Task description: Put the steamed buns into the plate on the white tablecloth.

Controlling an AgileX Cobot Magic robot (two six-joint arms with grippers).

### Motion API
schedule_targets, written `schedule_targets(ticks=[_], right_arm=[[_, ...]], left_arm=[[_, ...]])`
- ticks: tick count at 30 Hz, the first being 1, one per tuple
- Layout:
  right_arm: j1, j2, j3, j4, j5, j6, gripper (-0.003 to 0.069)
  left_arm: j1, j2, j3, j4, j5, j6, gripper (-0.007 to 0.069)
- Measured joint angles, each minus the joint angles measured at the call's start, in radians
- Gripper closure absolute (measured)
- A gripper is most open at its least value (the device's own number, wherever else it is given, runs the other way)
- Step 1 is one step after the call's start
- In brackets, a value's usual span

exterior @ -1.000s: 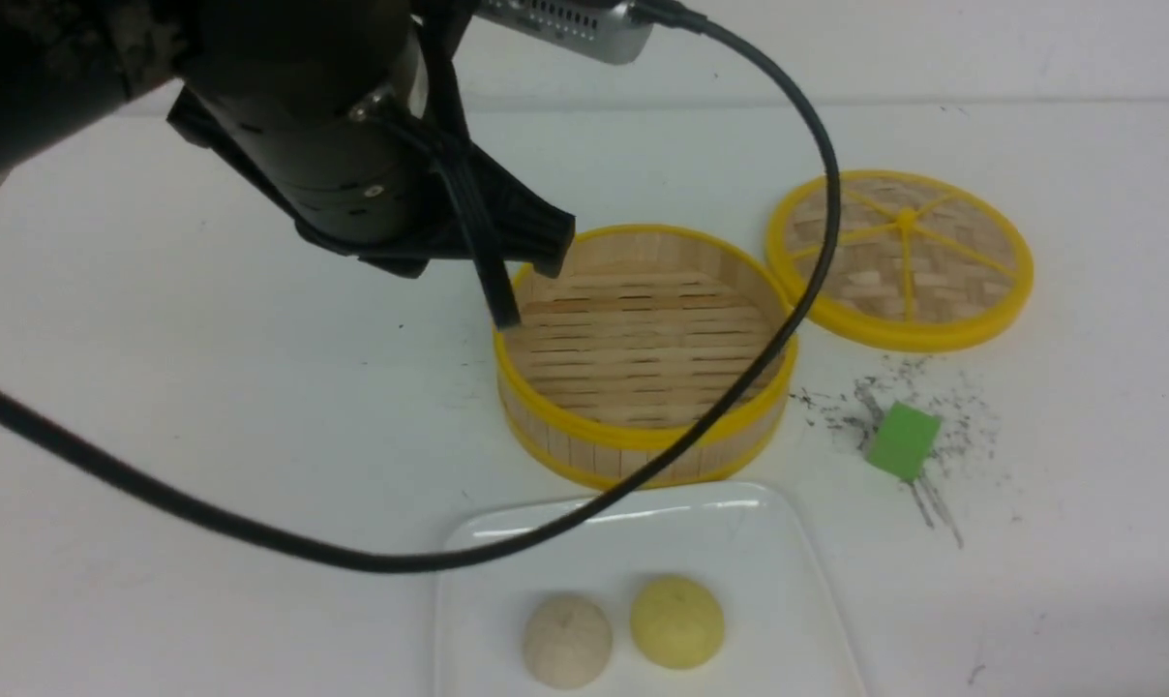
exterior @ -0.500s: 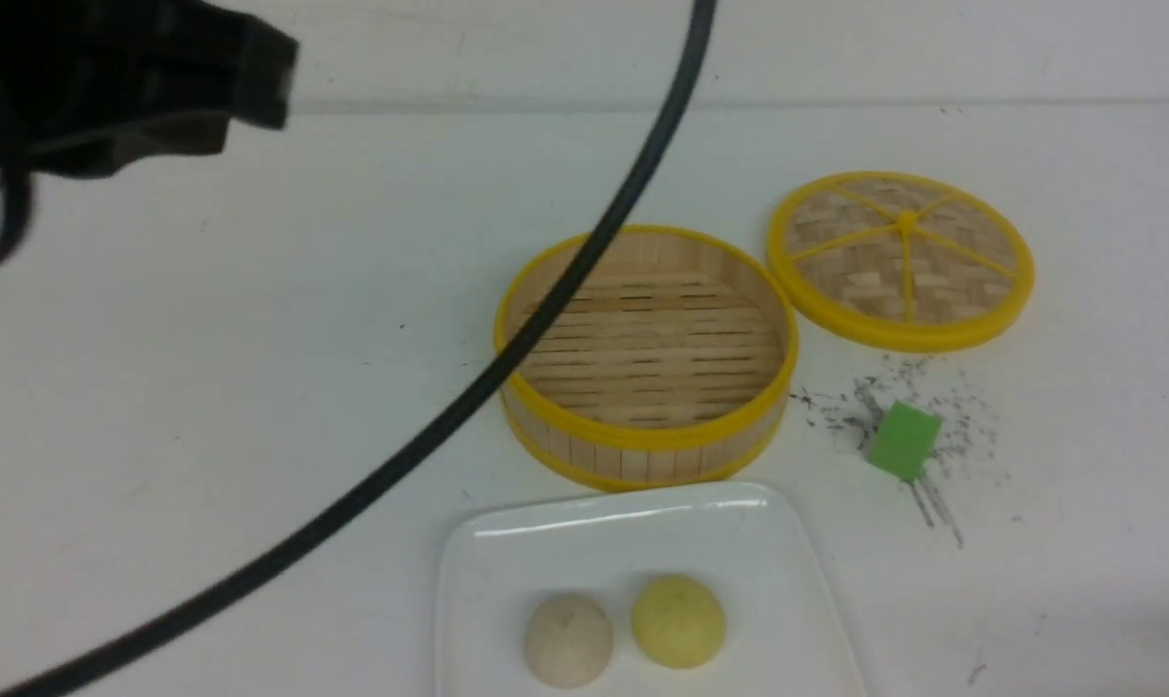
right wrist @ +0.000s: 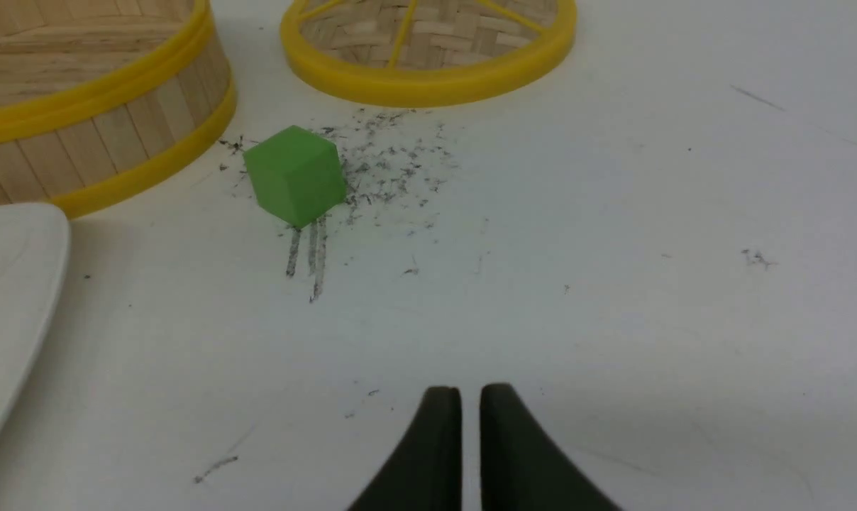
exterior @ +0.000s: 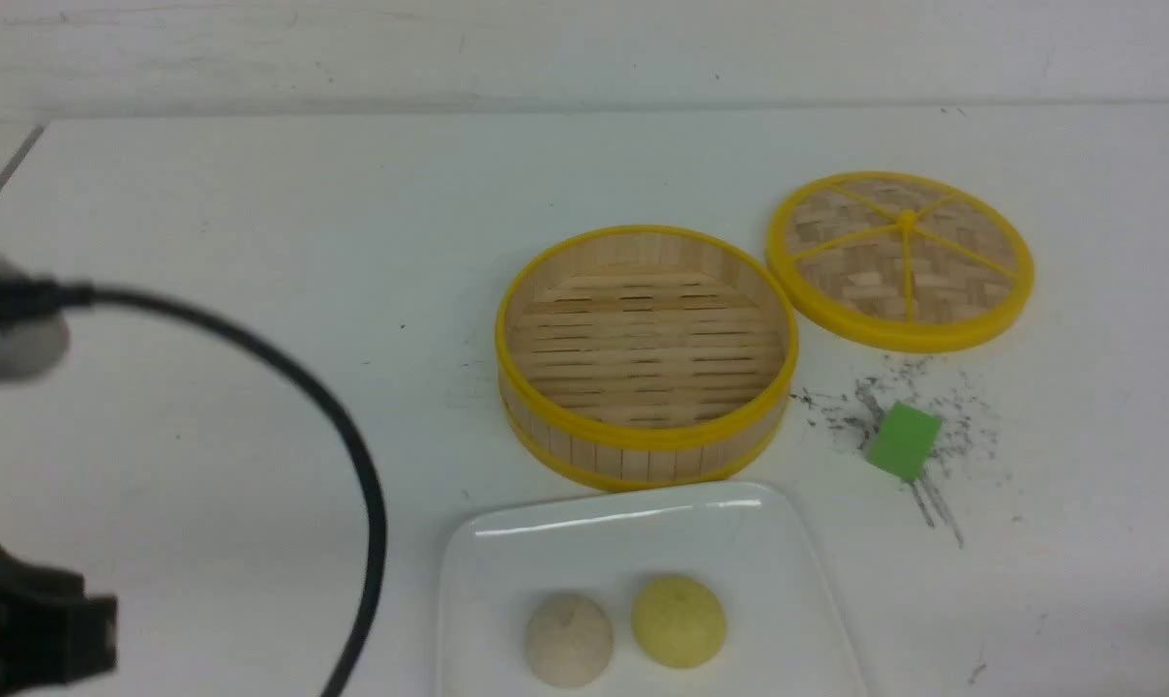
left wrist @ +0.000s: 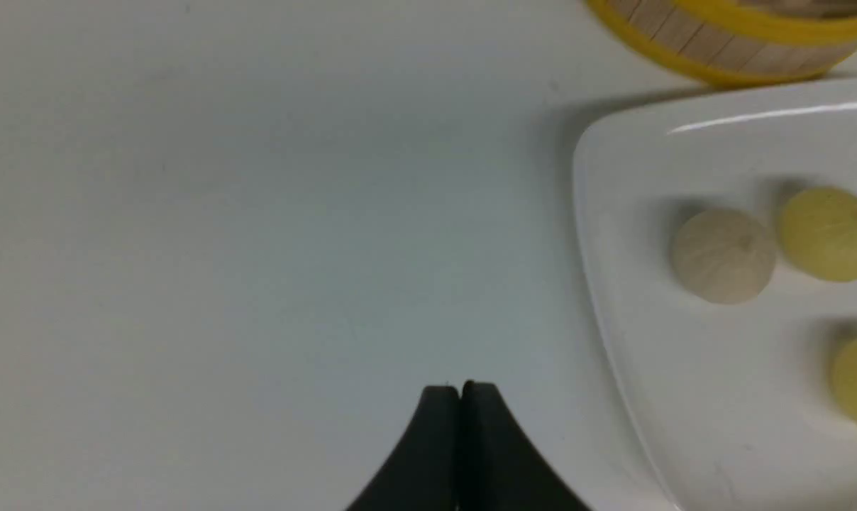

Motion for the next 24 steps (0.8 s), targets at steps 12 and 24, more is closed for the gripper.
schedule_targets(ticks=[12, 24], right_arm=[[0.0, 0.0, 0.0, 0.0, 0.0, 0.0, 0.0583], [0.0, 0.0, 0.0, 0.0, 0.0, 0.0, 0.0568]], left_arm=[[0.0, -0.068, 0.367, -0.27, -0.833, 0.051, 0.0606], [0.0, -0.068, 0.376, -0.215, -0.891, 0.083, 0.0594]])
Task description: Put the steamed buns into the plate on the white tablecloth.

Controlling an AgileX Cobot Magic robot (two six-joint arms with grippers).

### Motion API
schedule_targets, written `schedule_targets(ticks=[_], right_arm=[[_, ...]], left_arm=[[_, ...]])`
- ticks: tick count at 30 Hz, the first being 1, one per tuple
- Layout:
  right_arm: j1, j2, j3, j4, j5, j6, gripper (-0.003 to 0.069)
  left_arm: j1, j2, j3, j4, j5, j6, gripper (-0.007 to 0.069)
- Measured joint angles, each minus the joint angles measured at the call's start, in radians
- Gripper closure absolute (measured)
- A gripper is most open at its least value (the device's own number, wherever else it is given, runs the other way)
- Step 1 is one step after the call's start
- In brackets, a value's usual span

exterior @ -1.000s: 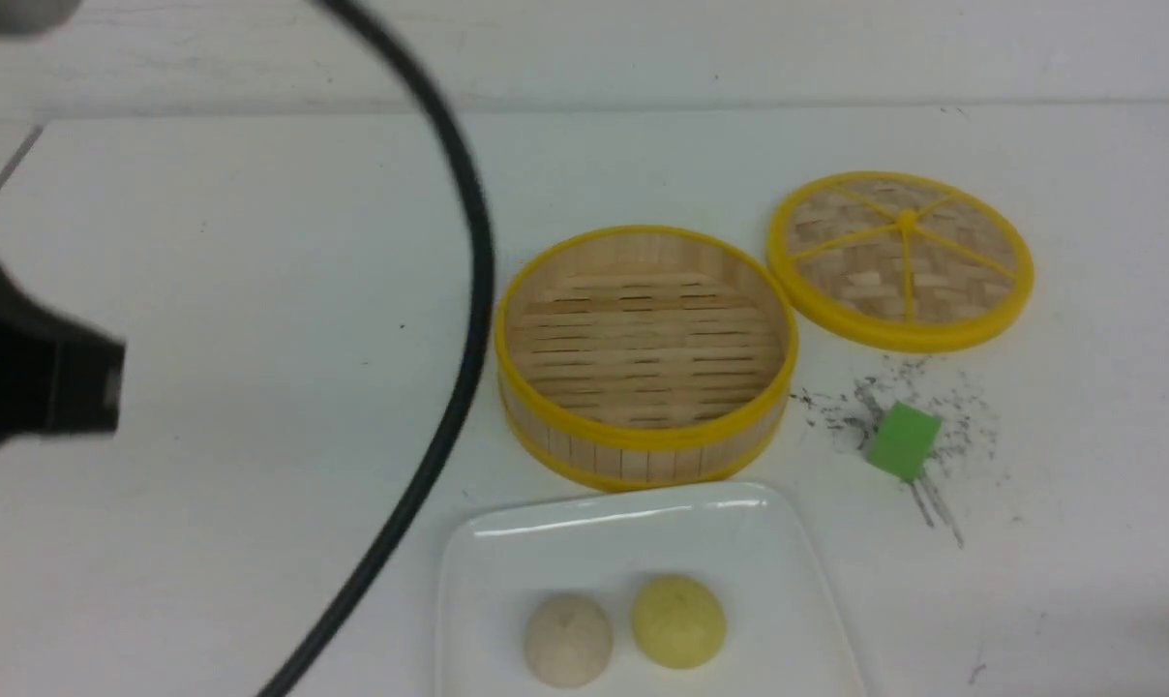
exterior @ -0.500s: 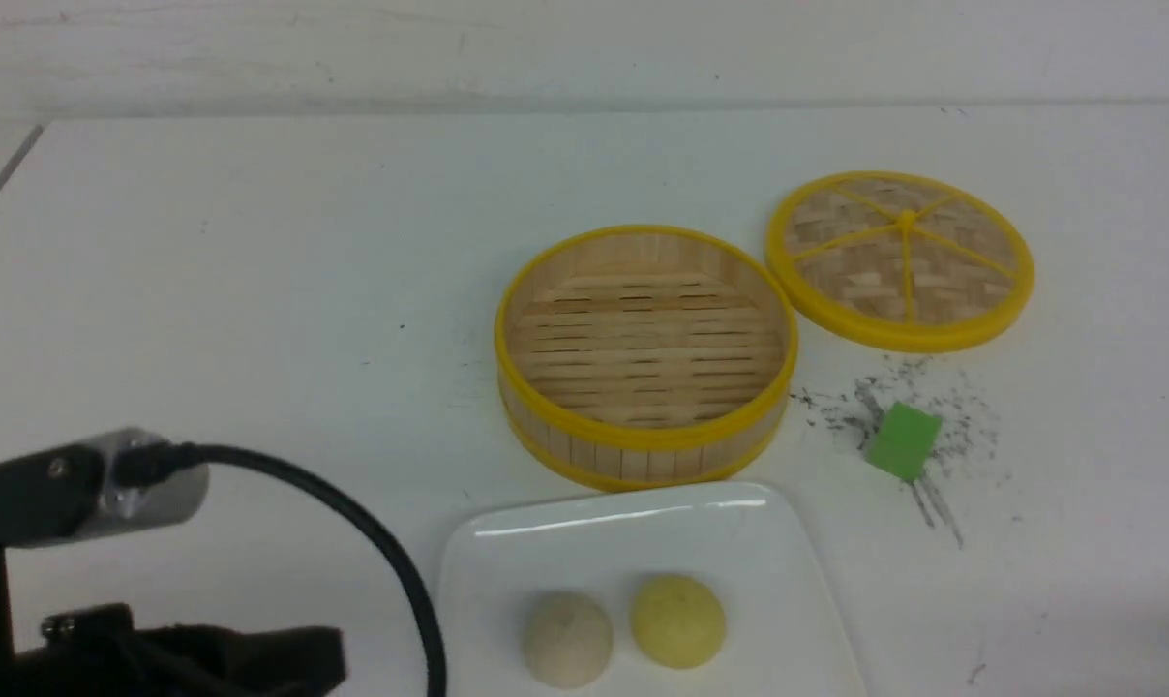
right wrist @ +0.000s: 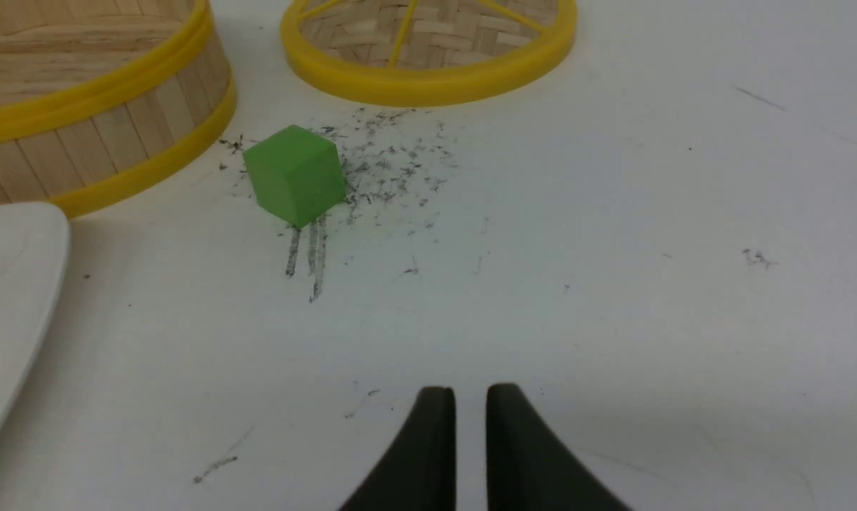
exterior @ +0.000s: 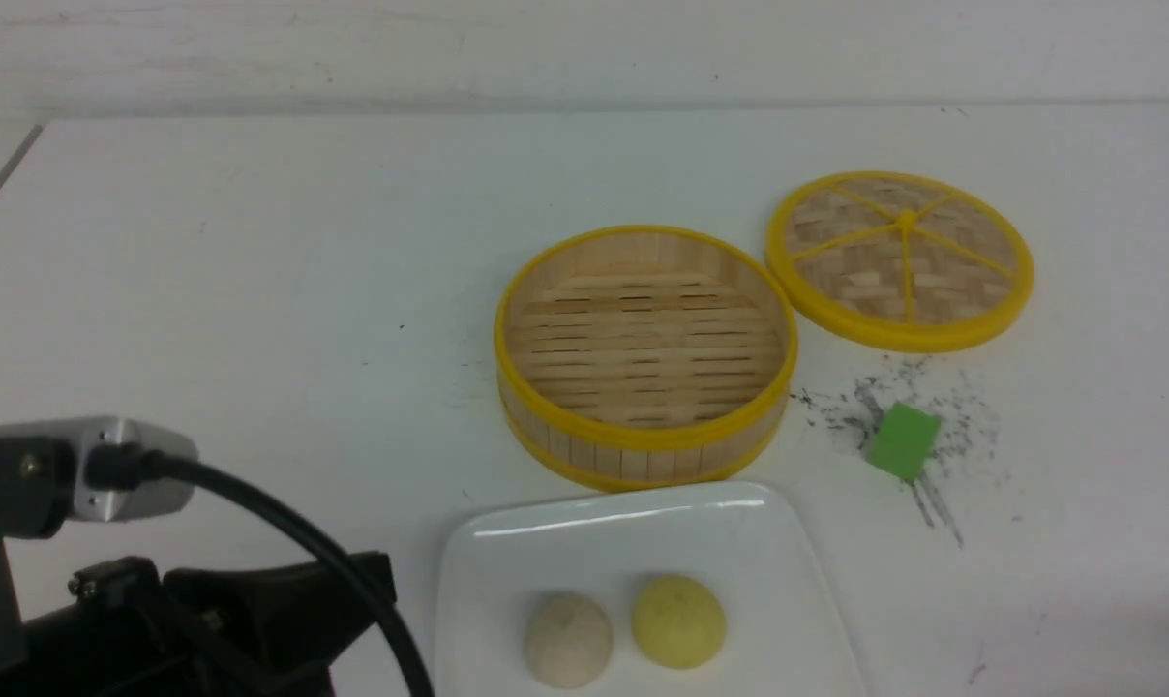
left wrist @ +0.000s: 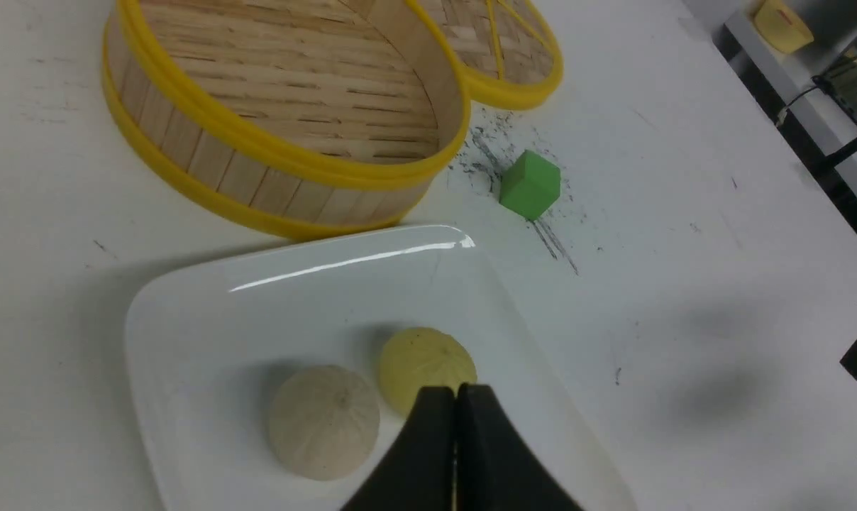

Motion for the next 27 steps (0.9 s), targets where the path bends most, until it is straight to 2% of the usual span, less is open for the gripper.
schedule_targets(ticks=[7, 10, 14, 16, 17, 18, 24, 26, 27], right_arm=[[0.0, 0.0, 0.0, 0.0, 0.0, 0.0, 0.0559], [0.0, 0.0, 0.0, 0.0, 0.0, 0.0, 0.0558], [0.0, 0.0, 0.0, 0.0, 0.0, 0.0, 0.0558], [0.0, 0.0, 0.0, 0.0, 0.0, 0.0, 0.0556], [0.0, 0.0, 0.0, 0.0, 0.0, 0.0, 0.0556], [0.0, 0.0, 0.0, 0.0, 0.0, 0.0, 0.0554], [0.0, 0.0, 0.0, 0.0, 0.0, 0.0, 0.0547], [0.0, 0.0, 0.0, 0.0, 0.0, 0.0, 0.0546], [0.0, 0.0, 0.0, 0.0, 0.0, 0.0, 0.0545]], left_arm=[[0.0, 0.0, 0.0, 0.053, 0.002, 0.006, 0.0587], [0.022, -0.007, 0.001, 0.035, 0.01, 0.068, 0.0585], [0.172, -0.071, 0.041, -0.068, 0.003, 0.287, 0.0583], [0.262, -0.123, 0.087, -0.107, -0.01, 0.378, 0.0581], [0.272, -0.129, 0.099, -0.112, -0.01, 0.386, 0.0581], [0.345, -0.181, 0.145, -0.128, -0.01, 0.44, 0.058], [0.581, -0.444, 0.342, -0.131, 0.017, 0.487, 0.0572], [0.615, -0.48, 0.373, -0.126, 0.024, 0.488, 0.0571], [0.667, -0.53, 0.411, -0.12, 0.031, 0.488, 0.057]])
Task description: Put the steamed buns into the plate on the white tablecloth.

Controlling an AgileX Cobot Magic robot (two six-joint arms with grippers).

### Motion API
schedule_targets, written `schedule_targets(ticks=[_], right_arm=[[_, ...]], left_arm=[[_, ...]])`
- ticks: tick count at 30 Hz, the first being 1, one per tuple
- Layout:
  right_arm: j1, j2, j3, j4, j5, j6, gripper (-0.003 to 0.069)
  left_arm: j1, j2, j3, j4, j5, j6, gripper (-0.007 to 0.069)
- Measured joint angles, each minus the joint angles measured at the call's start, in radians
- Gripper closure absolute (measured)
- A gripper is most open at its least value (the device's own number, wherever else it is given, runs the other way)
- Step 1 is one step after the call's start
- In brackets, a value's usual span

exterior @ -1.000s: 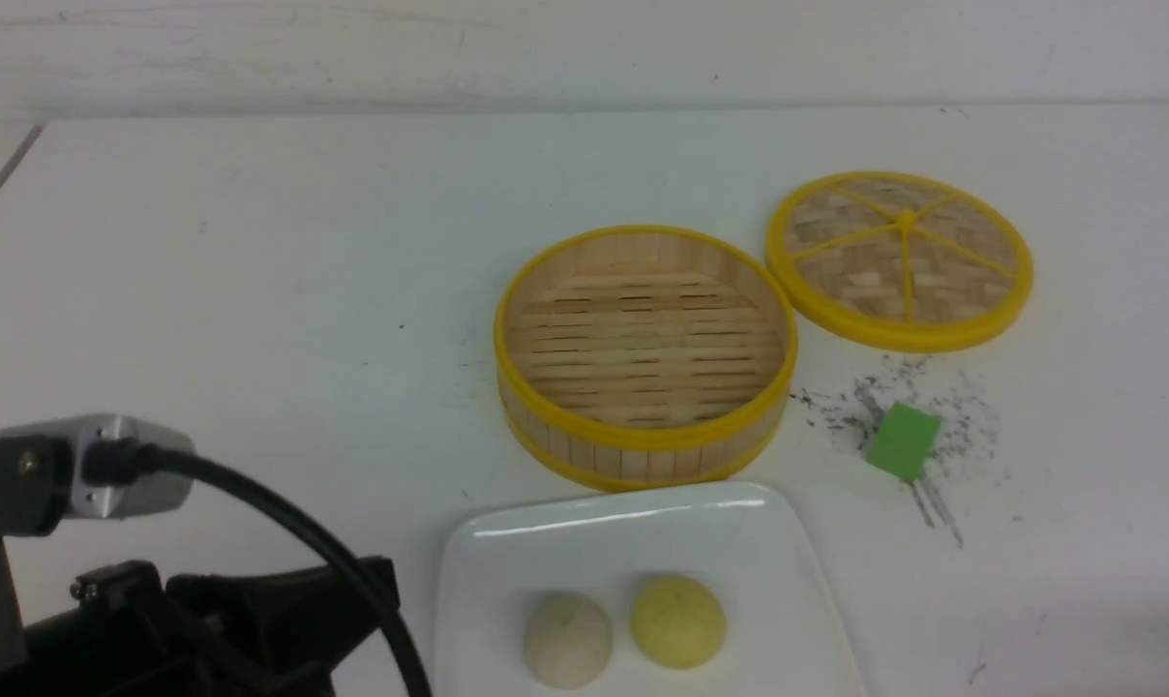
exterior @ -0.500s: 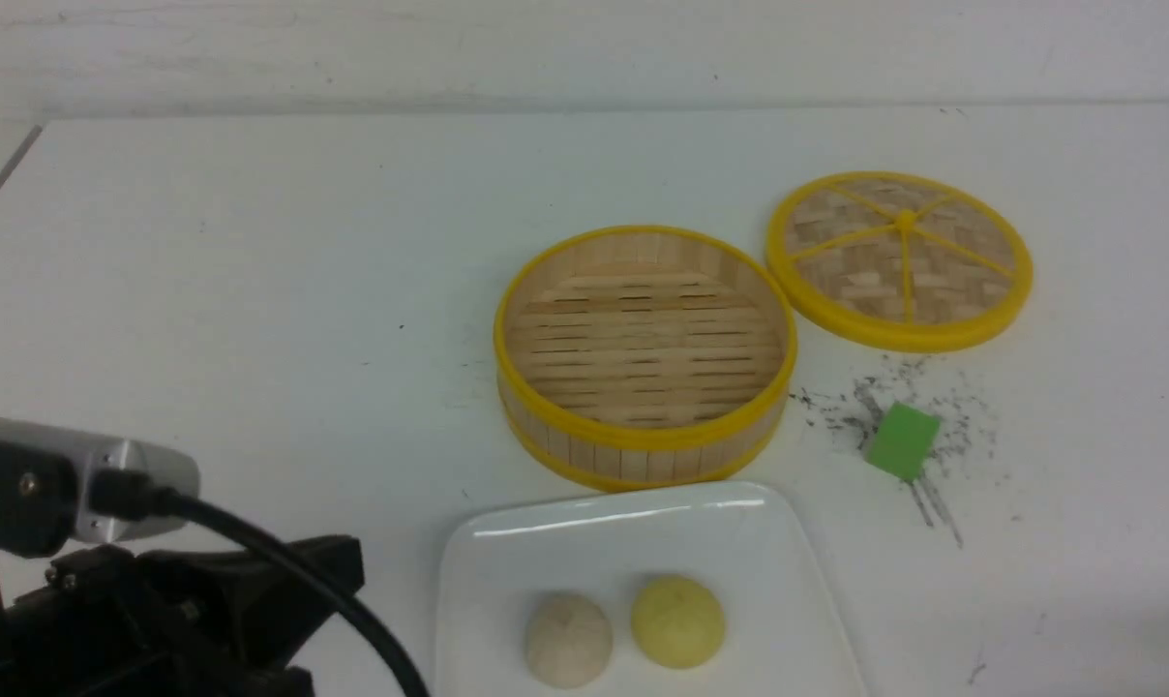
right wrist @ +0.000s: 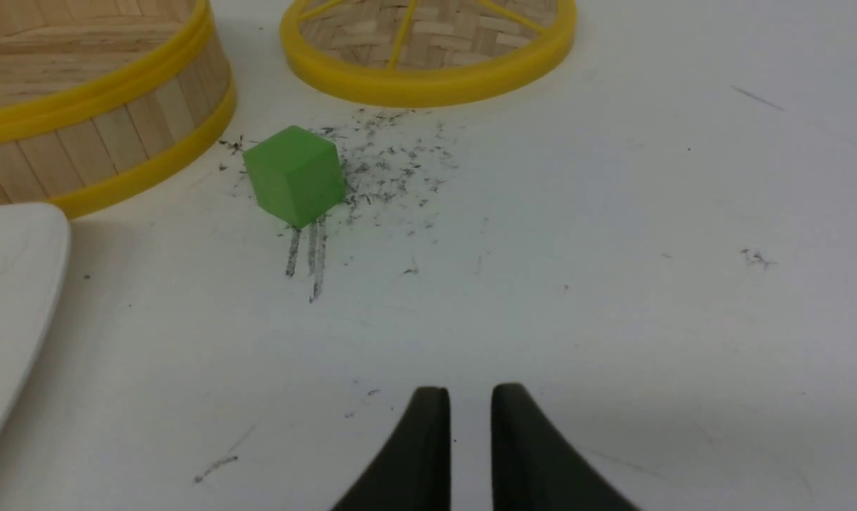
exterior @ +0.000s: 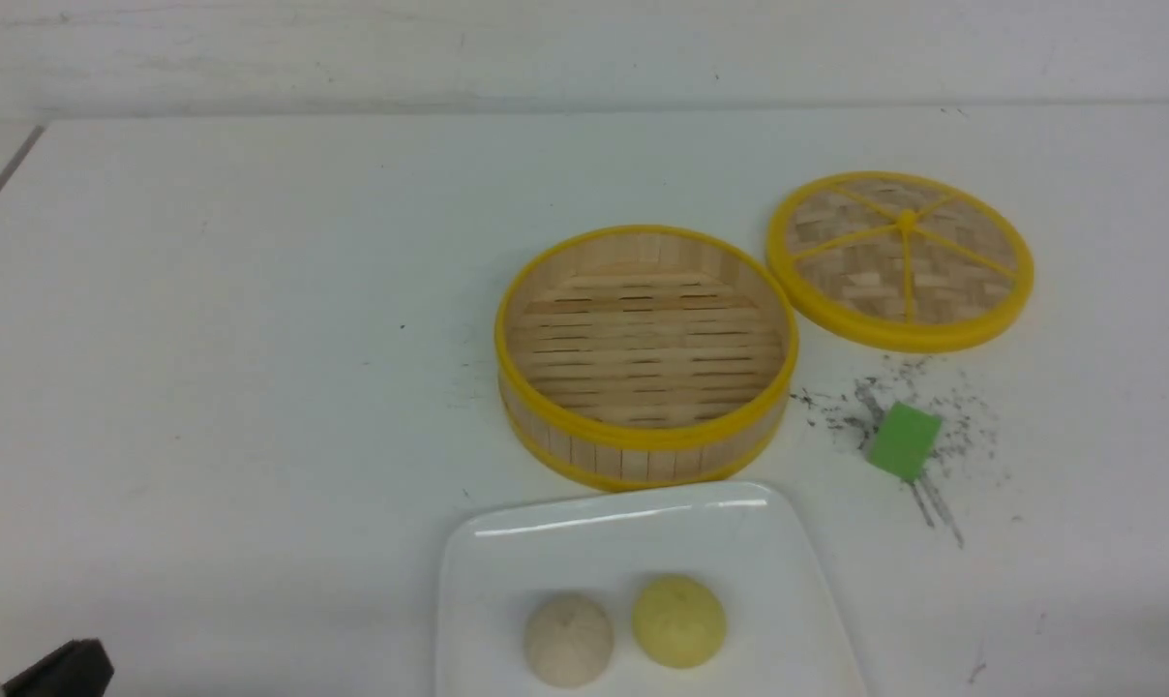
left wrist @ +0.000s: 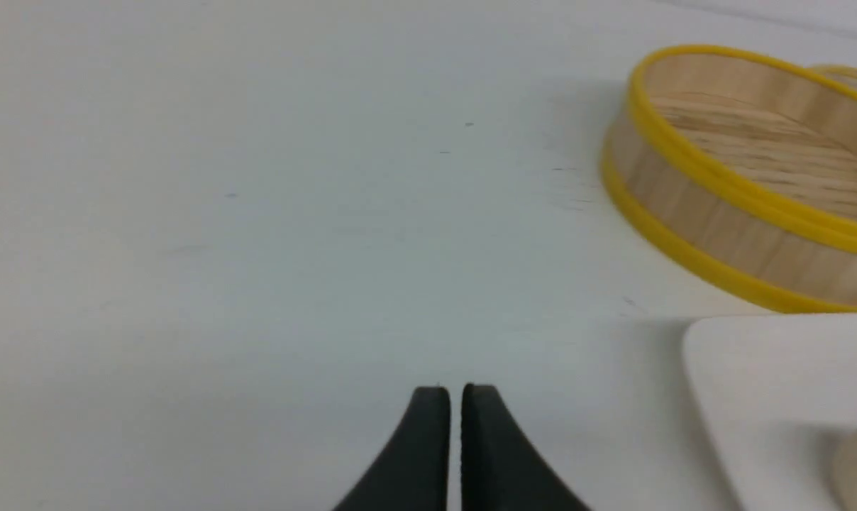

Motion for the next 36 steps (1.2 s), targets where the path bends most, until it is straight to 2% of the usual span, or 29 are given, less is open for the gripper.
schedule_targets(ticks=[3, 9, 18, 36], right_arm=[[0.0, 0.0, 0.0, 0.0, 0.0, 0.0, 0.0541], [0.0, 0.0, 0.0, 0.0, 0.0, 0.0, 0.0533], [0.0, 0.0, 0.0, 0.0, 0.0, 0.0, 0.0523], [0.0, 0.0, 0.0, 0.001, 0.0, 0.0, 0.0505]], left_arm=[[0.088, -0.076, 0.036, 0.015, 0.033, 0.0, 0.057], [0.145, -0.092, 0.037, 0.045, 0.067, 0.0, 0.0565], [0.099, -0.092, 0.036, 0.081, 0.077, -0.055, 0.0554], [0.099, -0.092, 0.036, 0.09, 0.079, -0.066, 0.0541]])
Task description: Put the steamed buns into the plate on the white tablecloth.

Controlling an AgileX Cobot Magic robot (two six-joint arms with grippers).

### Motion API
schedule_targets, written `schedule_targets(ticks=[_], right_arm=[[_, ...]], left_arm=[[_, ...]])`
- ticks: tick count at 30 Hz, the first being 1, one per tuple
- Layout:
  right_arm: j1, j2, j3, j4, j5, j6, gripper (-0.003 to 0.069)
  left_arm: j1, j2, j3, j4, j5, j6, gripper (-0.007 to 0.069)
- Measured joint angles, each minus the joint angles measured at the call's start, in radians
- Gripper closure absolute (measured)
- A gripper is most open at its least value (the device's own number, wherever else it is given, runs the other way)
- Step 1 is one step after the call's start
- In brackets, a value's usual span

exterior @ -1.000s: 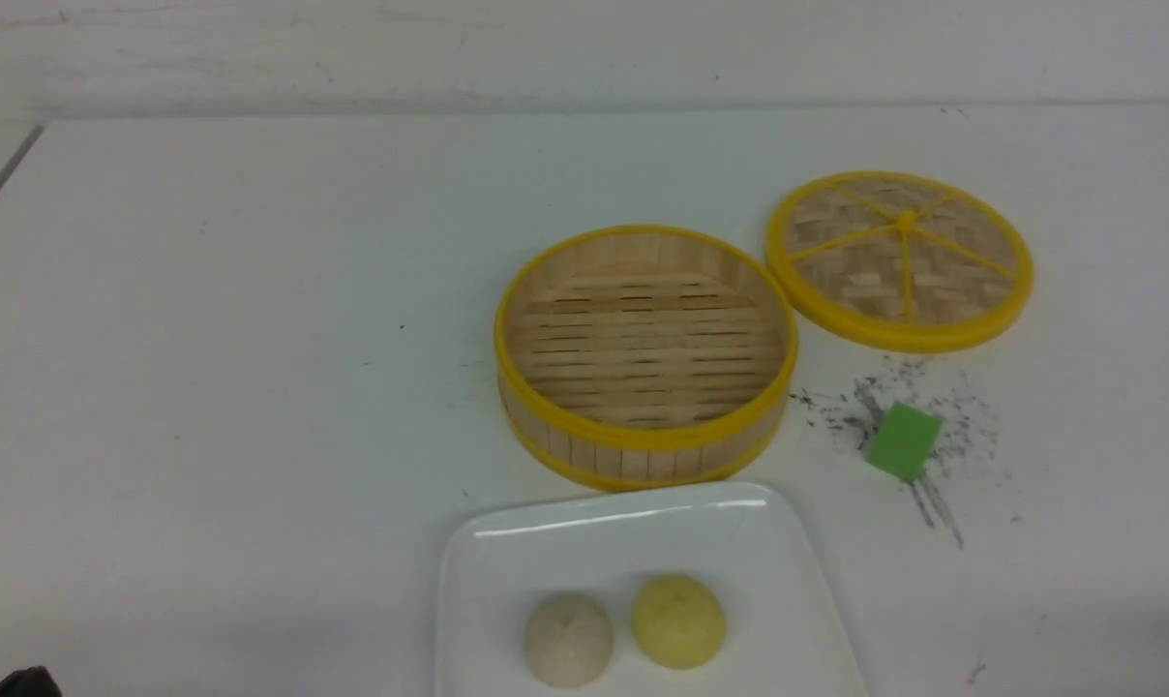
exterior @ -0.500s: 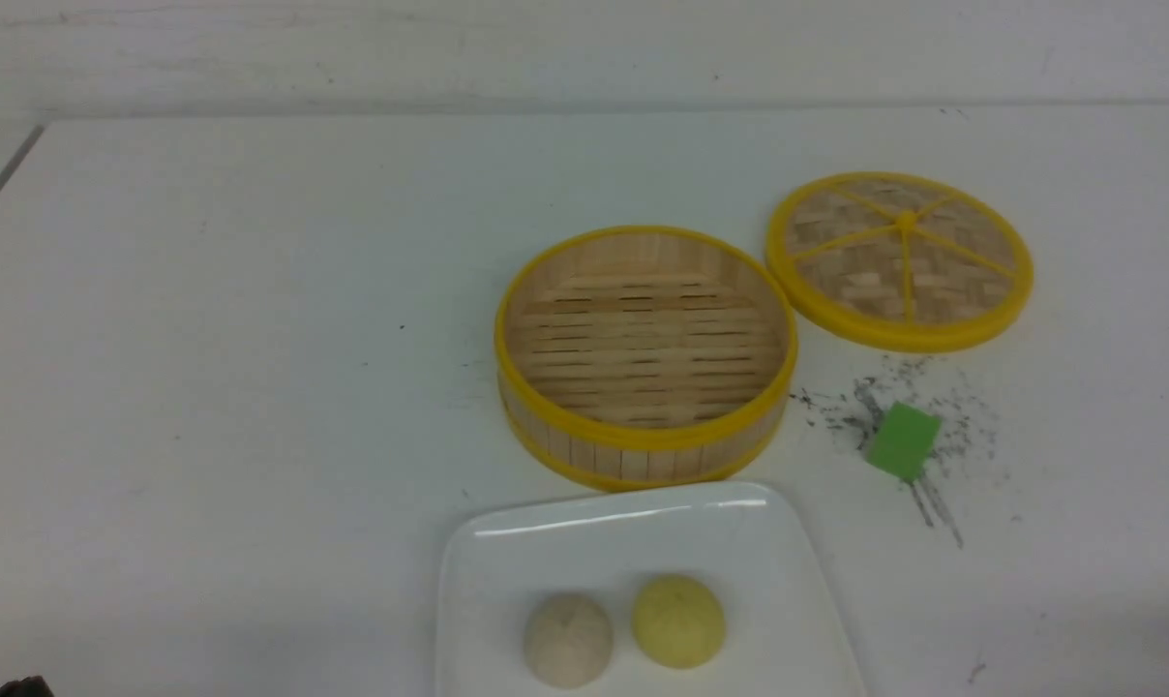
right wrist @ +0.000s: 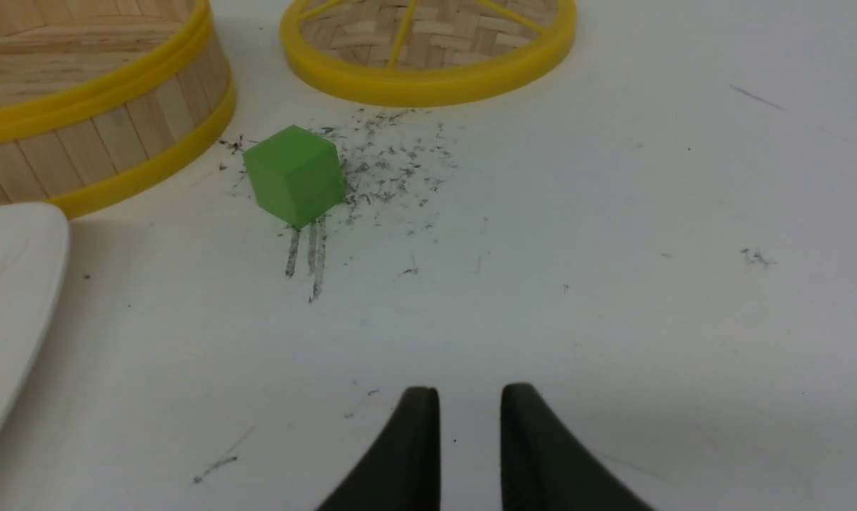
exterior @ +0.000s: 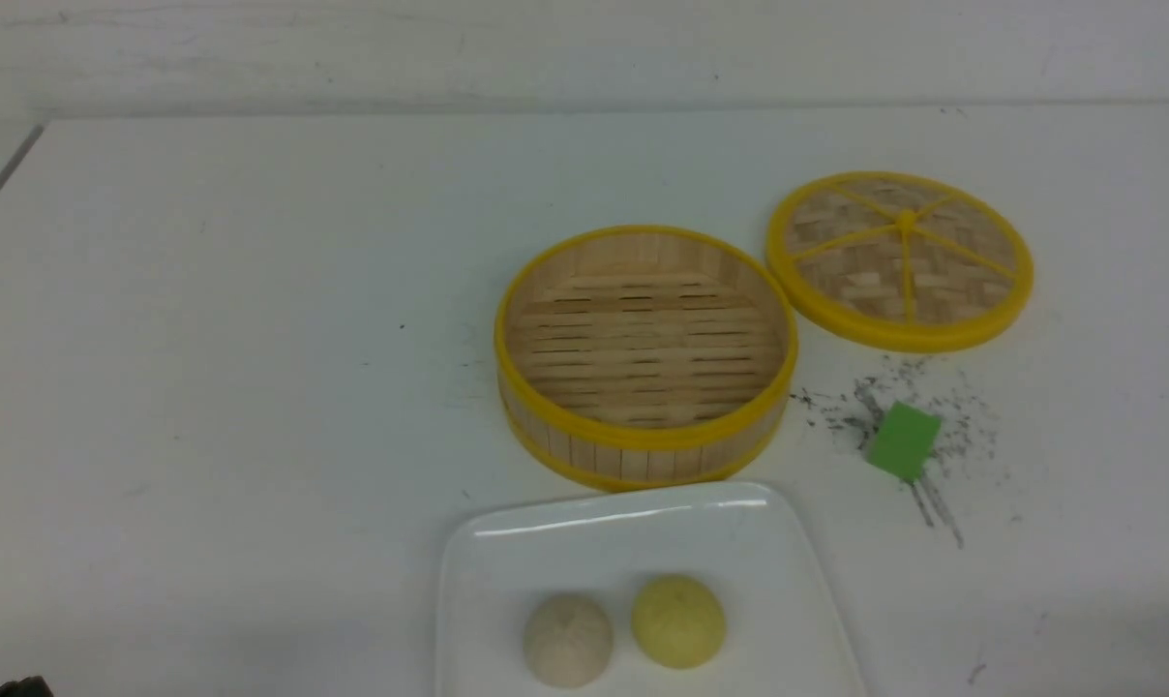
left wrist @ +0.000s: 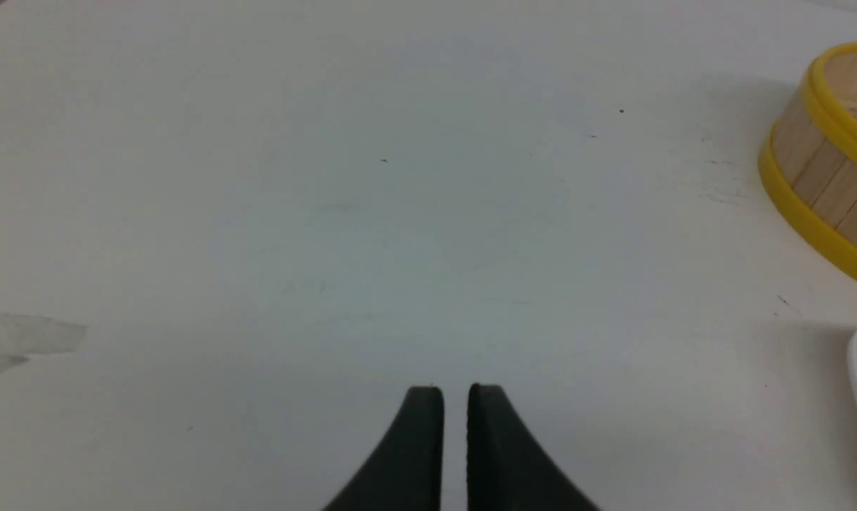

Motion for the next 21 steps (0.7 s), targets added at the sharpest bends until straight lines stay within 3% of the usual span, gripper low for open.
schedule_targets(ticks=[21], right_arm=[[0.0, 0.0, 0.0, 0.0, 0.0, 0.0, 0.0482]], left_arm=[[0.0, 0.0, 0.0, 0.007, 0.0, 0.0, 0.0521]])
